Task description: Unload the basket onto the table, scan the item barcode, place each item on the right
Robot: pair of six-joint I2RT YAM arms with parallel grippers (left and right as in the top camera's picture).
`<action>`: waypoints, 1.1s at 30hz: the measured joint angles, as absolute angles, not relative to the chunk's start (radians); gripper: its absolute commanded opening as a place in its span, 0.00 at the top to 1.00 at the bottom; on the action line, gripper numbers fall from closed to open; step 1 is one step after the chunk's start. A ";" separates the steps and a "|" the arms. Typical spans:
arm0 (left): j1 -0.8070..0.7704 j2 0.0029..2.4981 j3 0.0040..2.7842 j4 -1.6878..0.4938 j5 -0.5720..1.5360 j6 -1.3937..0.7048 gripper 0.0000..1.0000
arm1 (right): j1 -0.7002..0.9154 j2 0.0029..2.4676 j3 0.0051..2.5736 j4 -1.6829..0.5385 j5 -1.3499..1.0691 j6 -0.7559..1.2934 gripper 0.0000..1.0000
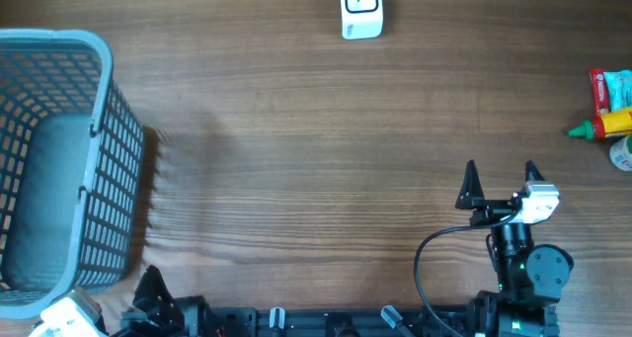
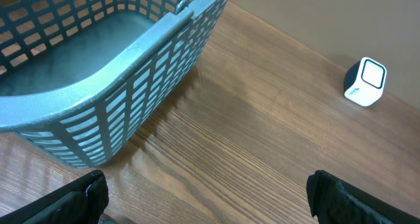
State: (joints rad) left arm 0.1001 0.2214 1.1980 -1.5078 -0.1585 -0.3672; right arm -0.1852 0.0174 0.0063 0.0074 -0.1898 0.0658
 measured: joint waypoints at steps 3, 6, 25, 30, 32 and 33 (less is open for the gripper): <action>0.100 0.221 1.198 -1.508 -0.159 -0.367 0.00 | -0.185 0.017 0.006 0.007 -0.190 0.066 0.00; 0.100 0.221 1.198 -1.508 -0.159 -0.367 0.00 | -0.185 0.017 0.006 0.007 -0.190 0.066 0.01; 0.067 0.214 1.196 -1.456 -0.150 -0.367 0.00 | -0.185 0.017 0.006 0.007 -0.189 0.066 0.00; 0.065 0.140 1.135 -1.273 -0.080 -0.364 0.00 | -0.185 0.017 0.006 0.007 -0.189 0.066 0.00; 0.065 0.081 0.982 -1.111 -0.068 -0.360 0.00 | -0.185 0.017 0.006 0.007 -0.189 0.066 0.00; 0.065 0.049 0.898 -1.029 -0.052 -0.352 0.00 | -0.185 0.017 0.006 0.008 -0.189 0.066 0.00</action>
State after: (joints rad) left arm 0.0647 0.0490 0.8982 -1.0286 -0.0521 -0.3519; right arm -0.1852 0.0174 0.0063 0.0078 -0.1894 0.0658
